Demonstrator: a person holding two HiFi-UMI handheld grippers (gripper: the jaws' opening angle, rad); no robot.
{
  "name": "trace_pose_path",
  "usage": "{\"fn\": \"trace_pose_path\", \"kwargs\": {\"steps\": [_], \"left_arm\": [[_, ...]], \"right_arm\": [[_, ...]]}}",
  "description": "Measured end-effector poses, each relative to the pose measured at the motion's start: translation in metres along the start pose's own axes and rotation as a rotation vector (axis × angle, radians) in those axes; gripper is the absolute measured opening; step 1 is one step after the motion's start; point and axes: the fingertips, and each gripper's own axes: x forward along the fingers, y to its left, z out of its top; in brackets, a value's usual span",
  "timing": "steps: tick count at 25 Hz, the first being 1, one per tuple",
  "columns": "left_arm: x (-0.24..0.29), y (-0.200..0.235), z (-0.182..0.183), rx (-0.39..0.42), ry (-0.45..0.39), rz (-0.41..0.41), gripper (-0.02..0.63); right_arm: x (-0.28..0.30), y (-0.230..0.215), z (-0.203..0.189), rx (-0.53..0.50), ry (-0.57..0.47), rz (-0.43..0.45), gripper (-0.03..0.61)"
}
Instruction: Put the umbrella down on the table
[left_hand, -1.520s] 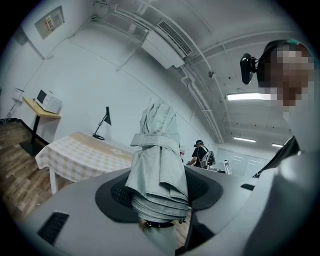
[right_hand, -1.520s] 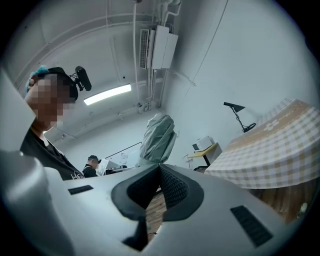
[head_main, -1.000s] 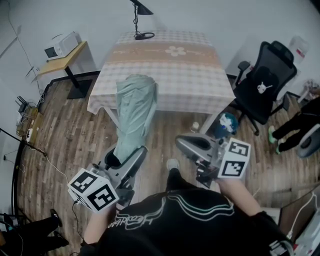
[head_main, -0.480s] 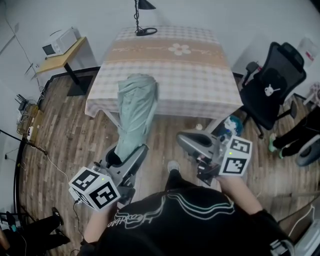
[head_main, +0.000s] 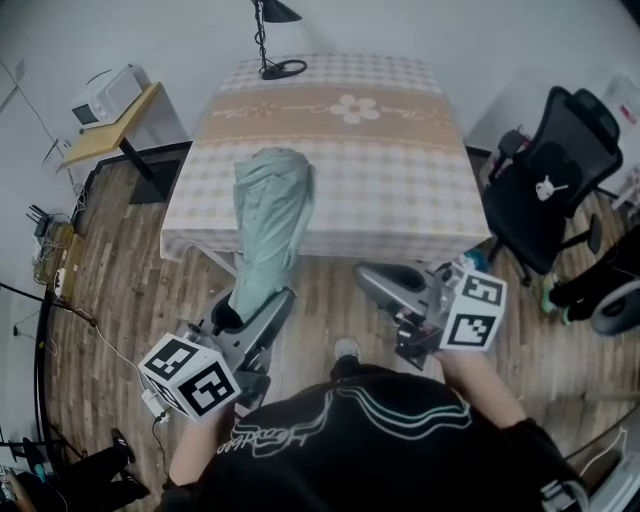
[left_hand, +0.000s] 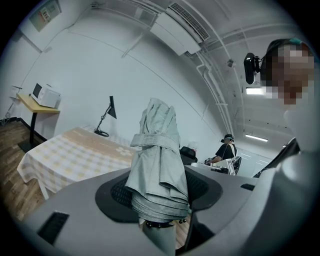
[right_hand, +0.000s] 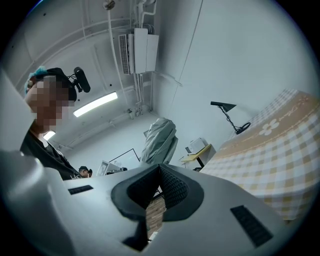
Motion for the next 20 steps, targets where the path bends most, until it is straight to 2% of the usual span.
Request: {"fn": "trace_pose_path", "kwargs": {"steps": [11,20], "left_arm": [[0.097,0.029,0.034,-0.002,0.033,-0.035,0.241],[0.137,0.044,0.056,0.029,0.01,-0.022,0.241]], "right_arm": [[-0.002,-0.091,0.046,0.019,-0.021,-0.046,0.012],[-0.007,-0.132,0.069,0.006,-0.029,-0.052,0.012]]}}
